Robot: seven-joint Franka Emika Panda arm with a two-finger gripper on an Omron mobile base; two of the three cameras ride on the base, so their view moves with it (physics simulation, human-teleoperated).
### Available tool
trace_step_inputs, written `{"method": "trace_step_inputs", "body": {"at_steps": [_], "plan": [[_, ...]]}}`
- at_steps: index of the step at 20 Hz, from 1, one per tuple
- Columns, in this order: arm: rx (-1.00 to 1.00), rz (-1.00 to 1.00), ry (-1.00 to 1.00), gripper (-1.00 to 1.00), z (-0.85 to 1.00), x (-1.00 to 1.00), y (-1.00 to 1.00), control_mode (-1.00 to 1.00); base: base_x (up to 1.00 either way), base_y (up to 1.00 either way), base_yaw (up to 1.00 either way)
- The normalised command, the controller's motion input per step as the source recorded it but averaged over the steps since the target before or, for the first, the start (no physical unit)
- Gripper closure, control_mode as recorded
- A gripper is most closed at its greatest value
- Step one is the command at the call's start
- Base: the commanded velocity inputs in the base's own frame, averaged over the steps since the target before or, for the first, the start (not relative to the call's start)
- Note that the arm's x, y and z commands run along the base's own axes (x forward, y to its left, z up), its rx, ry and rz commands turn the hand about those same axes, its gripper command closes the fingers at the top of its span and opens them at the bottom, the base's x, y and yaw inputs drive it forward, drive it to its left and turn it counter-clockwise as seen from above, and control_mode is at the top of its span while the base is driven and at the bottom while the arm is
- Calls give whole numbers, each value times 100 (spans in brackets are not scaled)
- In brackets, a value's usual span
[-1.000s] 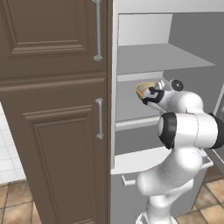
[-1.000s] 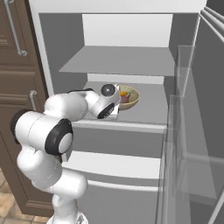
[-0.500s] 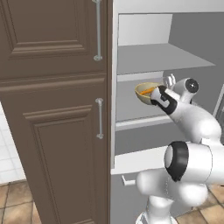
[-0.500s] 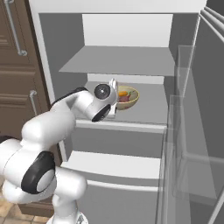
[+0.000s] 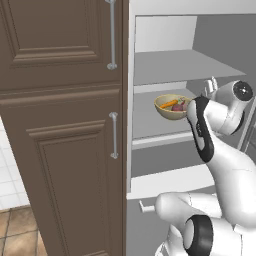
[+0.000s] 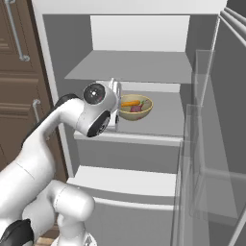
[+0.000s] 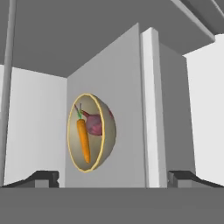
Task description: Place the bowl with the carrot and onion on the second highest shelf of the fridge. Place the bowl with the fish and steak on the top shelf of the fridge.
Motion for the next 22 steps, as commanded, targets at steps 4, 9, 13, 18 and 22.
{"method": "trace_step_inputs", "body": {"at_steps": [4, 9, 13, 18, 22], "plan": [[-1, 2, 19, -100, 63, -100, 16, -100, 0, 0, 0], [-11, 13, 24, -100, 4, -65, 37, -100, 0, 0, 0], [-3, 3, 3, -100, 0, -5, 6, -100, 0, 0, 0], [0, 0, 0, -100, 0, -25, 0, -100, 0, 0, 0], [0, 0, 0, -100, 0, 0, 0, 100, -100, 0, 0]]}}
